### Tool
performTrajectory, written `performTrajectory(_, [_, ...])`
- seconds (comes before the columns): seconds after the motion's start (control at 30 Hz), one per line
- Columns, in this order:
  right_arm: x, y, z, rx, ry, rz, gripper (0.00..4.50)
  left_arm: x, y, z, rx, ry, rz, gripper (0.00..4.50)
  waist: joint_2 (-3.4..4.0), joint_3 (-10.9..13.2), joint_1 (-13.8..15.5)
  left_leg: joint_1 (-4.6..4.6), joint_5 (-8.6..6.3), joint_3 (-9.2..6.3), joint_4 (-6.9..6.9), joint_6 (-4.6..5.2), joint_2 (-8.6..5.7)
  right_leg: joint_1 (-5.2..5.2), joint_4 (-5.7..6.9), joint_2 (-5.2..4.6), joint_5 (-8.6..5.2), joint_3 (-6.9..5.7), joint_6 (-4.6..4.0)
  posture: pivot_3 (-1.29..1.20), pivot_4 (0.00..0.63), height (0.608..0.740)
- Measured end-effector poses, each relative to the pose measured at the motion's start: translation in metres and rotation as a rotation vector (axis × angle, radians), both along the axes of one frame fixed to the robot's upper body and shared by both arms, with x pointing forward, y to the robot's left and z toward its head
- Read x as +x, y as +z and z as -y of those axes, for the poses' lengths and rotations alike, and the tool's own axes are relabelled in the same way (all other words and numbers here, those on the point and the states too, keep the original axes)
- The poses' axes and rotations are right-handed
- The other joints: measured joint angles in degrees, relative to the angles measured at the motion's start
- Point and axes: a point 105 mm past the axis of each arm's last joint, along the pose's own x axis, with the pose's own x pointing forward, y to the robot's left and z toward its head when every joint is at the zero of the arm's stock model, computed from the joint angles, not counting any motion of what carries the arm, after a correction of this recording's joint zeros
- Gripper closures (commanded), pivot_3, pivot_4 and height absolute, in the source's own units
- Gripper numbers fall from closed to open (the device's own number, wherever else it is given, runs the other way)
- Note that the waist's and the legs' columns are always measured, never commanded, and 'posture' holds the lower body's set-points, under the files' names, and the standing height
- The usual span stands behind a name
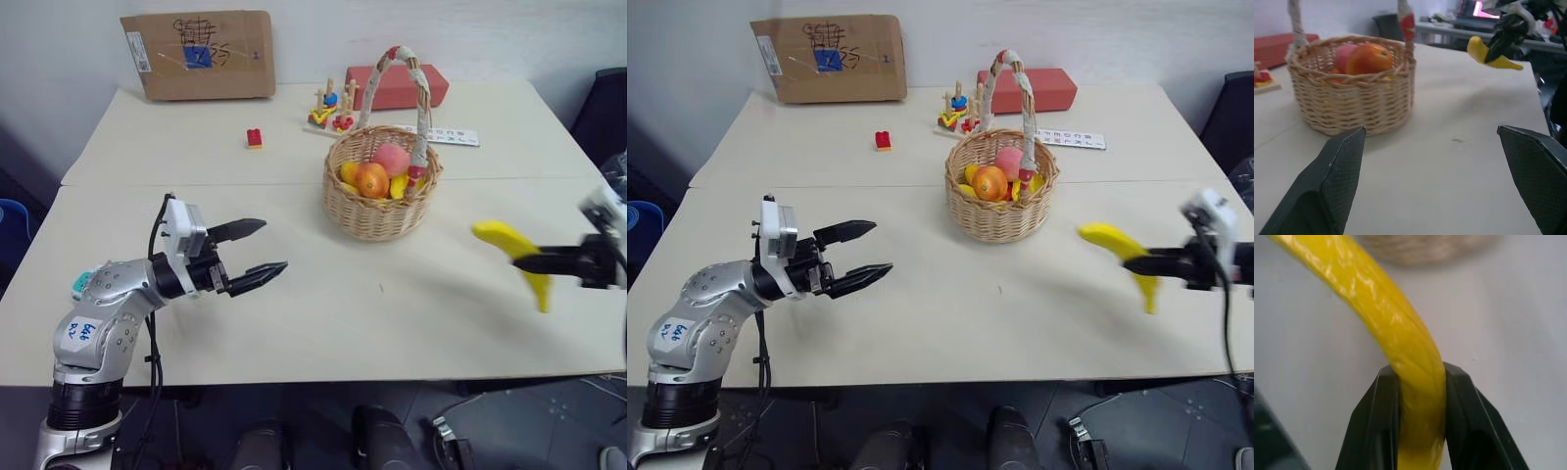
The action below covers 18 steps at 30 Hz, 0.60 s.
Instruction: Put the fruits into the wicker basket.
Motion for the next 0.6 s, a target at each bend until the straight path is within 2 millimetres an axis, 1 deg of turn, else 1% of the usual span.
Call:
performTrajectory(0.07, [-0.003,0.015,-0.040,0.082,0.047,0.052,3.70,0.001,0.000,0.000,-0.003,0.006,0.001,0.00,-0.03,0.0,0.2,-0.01,0.00,-0.02,0.00,0.01,-0.08,-0.02,0.01,-0.08,0.01,0.03,-0.01,0.00,0.150,0.740])
performTrajectory(0.1, [-0.001,0.024,-0.051,0.122,0.035,0.077,3.70,0.001,0.000,0.000,-0.003,0.008,0.001,0.00,-0.03,0.0,0.3,-0.03,-0.02,-0.02,0.01,0.03,-0.12,-0.03,0.03,-0.12,0.01,0.03,-0.02,0.00,0.150,0.740])
performTrajectory(0.17, [0.003,0.040,-0.056,0.180,-0.010,0.113,3.70,0.002,0.001,0.000,-0.004,0.010,0.005,0.00,-0.03,0.0,1.2,-0.14,-0.04,-0.05,0.00,0.09,-0.18,-0.13,0.02,-0.17,0.02,0.02,-0.03,0.00,0.150,0.740])
performTrajectory(0.2, [0.004,0.047,-0.053,0.189,-0.039,0.133,3.70,0.002,0.002,0.000,-0.003,0.012,0.008,0.00,-0.04,0.0,1.8,-0.34,-0.04,-0.14,0.01,0.12,-0.22,-0.32,0.05,-0.17,0.04,0.00,-0.06,0.00,0.150,0.740])
performTrajectory(0.23, [0.003,0.052,-0.047,0.187,-0.067,0.152,3.70,0.002,0.002,-0.001,-0.002,0.016,0.011,0.00,-0.09,0.0,2.3,-0.63,-0.05,-0.14,0.04,0.15,-0.24,-0.60,0.07,-0.17,0.05,-0.01,-0.09,0.00,0.150,0.740])
performTrajectory(0.27, [0.004,0.057,-0.036,0.187,-0.106,0.162,3.70,0.003,0.002,-0.002,-0.001,0.022,0.011,0.00,-0.10,0.0,2.7,-0.89,-0.04,-0.12,0.06,0.20,-0.31,-0.81,0.07,-0.17,0.06,-0.01,-0.10,0.00,0.150,0.740])
performTrajectory(0.33, [0.007,0.063,-0.010,0.185,-0.192,0.173,3.70,0.004,0.003,-0.006,0.001,0.036,0.014,0.00,-0.10,0.0,3.0,-0.96,-0.11,0.02,0.01,0.32,-0.73,-0.86,0.05,-0.20,0.06,-0.05,-0.10,0.00,0.150,0.740])
performTrajectory(0.4, [0.017,0.076,0.019,0.221,-0.304,0.219,3.70,0.005,0.005,-0.010,-0.001,0.054,0.022,0.00,-0.12,0.0,2.7,-0.95,-0.16,0.40,0.00,0.41,-0.78,-0.82,-0.08,-0.21,0.06,-0.04,-0.09,0.00,0.150,0.740])
performTrajectory(0.43, [0.026,0.082,0.031,0.239,-0.360,0.249,3.70,0.006,0.005,-0.012,-0.004,0.063,0.022,0.00,-0.13,0.0,2.5,-0.95,-0.17,0.50,0.00,0.44,-0.79,-0.82,-0.14,-0.21,0.08,-0.03,-0.06,0.00,0.150,0.740])
performTrajectory(0.5, [0.042,0.088,0.048,0.238,-0.444,0.293,3.70,0.008,0.004,-0.012,-0.008,0.073,0.022,0.00,-0.14,0.0,1.9,-0.92,-0.16,0.62,-0.02,0.45,-0.75,-0.81,-0.21,-0.21,0.13,-0.01,0.03,0.00,0.150,0.740])
performTrajectory(0.53, [0.057,0.089,0.057,0.222,-0.506,0.310,3.70,0.010,0.003,-0.013,-0.011,0.087,0.025,0.00,-0.15,0.0,1.2,-0.87,-0.11,0.73,-0.03,0.46,-0.74,-0.80,-0.23,-0.21,0.16,0.03,0.10,0.00,0.150,0.740])
performTrajectory(0.6, [0.081,0.089,0.063,0.189,-0.587,0.335,3.70,0.013,0.004,-0.012,-0.015,0.099,0.030,0.00,-0.20,0.0,0.5,-0.83,0.05,0.84,-0.06,0.38,-0.64,-0.79,-0.31,-0.18,0.21,0.05,0.20,0.00,0.150,0.740])
